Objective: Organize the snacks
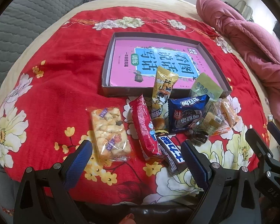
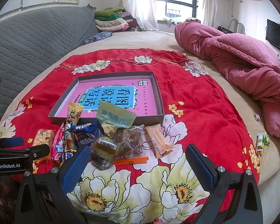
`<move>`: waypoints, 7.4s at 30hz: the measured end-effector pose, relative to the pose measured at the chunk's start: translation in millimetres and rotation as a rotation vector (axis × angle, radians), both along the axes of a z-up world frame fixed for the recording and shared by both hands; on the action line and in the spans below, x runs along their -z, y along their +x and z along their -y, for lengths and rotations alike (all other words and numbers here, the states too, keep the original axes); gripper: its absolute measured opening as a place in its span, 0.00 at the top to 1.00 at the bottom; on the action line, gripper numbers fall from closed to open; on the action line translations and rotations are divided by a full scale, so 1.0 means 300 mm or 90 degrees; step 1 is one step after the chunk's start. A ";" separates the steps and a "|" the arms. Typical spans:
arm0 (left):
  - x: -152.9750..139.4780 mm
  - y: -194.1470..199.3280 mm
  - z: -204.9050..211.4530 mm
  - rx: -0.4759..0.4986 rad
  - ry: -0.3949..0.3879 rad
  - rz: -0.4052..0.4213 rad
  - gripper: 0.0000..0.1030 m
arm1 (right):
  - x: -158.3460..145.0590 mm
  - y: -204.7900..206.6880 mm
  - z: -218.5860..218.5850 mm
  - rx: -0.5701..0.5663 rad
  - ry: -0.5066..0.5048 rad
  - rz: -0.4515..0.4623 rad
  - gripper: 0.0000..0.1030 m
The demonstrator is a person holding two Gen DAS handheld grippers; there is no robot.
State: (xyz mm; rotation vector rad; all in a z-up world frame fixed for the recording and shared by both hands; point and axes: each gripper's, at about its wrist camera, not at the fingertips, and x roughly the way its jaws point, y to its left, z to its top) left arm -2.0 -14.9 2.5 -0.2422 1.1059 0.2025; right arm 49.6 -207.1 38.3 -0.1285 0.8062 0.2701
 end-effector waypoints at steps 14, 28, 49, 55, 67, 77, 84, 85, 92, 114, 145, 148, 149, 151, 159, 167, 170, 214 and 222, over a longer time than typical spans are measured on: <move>0.000 -0.001 0.006 -0.002 -0.001 -0.001 0.07 | -0.004 -0.001 -0.007 -0.009 -0.001 0.001 0.01; 0.000 -0.010 -0.041 -0.018 -0.012 0.002 0.07 | 0.000 -0.001 -0.013 -0.025 0.007 0.004 0.01; 0.083 -0.040 -0.179 -0.086 -0.033 -0.046 0.07 | 0.044 0.012 -0.061 -0.088 0.022 -0.020 0.01; 0.119 -0.032 -0.195 -0.093 -0.050 -0.064 0.07 | 0.067 0.025 -0.077 -0.104 0.018 -0.033 0.01; 0.152 0.005 -0.189 -0.092 -0.045 -0.061 0.07 | 0.120 0.063 -0.100 -0.114 -0.007 -0.048 0.01; 0.182 0.027 -0.173 -0.082 -0.047 -0.068 0.07 | 0.157 0.045 -0.183 -0.190 -0.104 0.007 0.01; 0.191 0.033 -0.173 -0.081 -0.048 -0.068 0.07 | 0.179 0.038 -0.224 -0.216 -0.149 0.041 0.04; 0.191 0.034 -0.172 -0.081 -0.047 -0.068 0.07 | 0.180 0.041 -0.225 -0.214 -0.153 0.044 0.07; 0.205 0.038 -0.185 -0.087 -0.055 -0.074 0.07 | 0.202 0.068 -0.223 -0.215 -0.162 0.048 0.15; 0.231 0.090 -0.173 -0.080 -0.033 -0.087 0.12 | 0.204 0.118 -0.163 -0.208 -0.047 -0.014 0.62; 0.169 0.068 -0.202 -0.072 -0.072 -0.035 0.52 | 0.174 0.167 -0.062 -0.147 0.078 -0.046 0.62; 0.146 0.062 -0.201 -0.071 -0.067 -0.024 0.52 | 0.164 0.168 -0.056 -0.144 0.086 -0.040 0.62; 0.138 0.060 -0.200 -0.071 -0.065 -0.019 0.53 | 0.161 0.168 -0.053 -0.142 0.088 -0.038 0.62; 0.117 0.060 -0.200 -0.070 -0.061 -0.008 0.53 | 0.155 0.168 -0.046 -0.140 0.096 -0.034 0.62; 0.081 0.064 -0.200 -0.067 -0.069 0.010 0.53 | 0.135 0.178 -0.019 -0.126 0.119 -0.026 0.62; 0.017 0.097 -0.207 -0.068 -0.056 0.049 0.54 | 0.104 0.197 0.005 -0.112 0.140 -0.006 0.63; 0.011 0.125 -0.212 -0.070 -0.059 0.053 0.54 | 0.090 0.204 0.012 -0.108 0.143 0.003 0.62; 0.141 0.421 -0.211 -0.039 -0.076 0.051 0.54 | 0.071 0.461 -0.009 -0.031 0.159 0.070 0.62; 0.157 0.426 -0.217 -0.042 -0.079 0.043 0.53 | 0.132 0.484 -0.025 -0.029 0.141 0.041 0.62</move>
